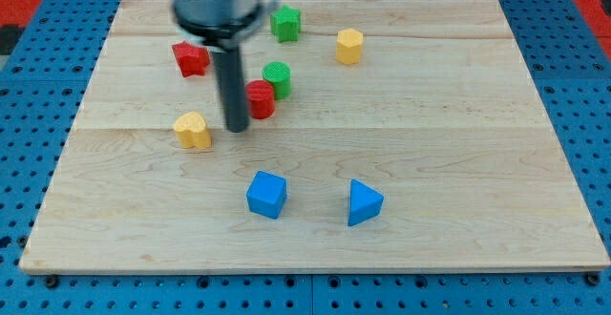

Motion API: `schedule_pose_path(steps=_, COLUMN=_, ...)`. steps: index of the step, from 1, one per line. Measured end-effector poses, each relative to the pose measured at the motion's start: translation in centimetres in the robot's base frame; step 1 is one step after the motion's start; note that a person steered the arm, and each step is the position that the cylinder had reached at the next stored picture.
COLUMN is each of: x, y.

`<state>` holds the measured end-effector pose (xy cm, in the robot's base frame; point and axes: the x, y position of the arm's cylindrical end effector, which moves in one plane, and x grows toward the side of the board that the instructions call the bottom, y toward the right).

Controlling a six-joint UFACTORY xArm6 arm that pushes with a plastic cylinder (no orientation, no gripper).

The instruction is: Place the red star in between the green blocks

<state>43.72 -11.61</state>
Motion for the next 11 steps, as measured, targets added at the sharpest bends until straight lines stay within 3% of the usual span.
schedule_pose_path(steps=3, x=-8.0, y=-11.6)
schedule_pose_path(steps=4, x=-11.5, y=-9.5)
schedule_pose_path(steps=5, x=-12.7, y=-1.9)
schedule_pose_path(steps=6, x=-12.2, y=-8.7)
schedule_pose_path(steps=7, x=-9.9, y=-9.0)
schedule_pose_path(steps=9, x=-9.7, y=0.9)
schedule_pose_path(steps=10, x=-9.6, y=1.4)
schedule_pose_path(steps=11, x=-9.6, y=6.1)
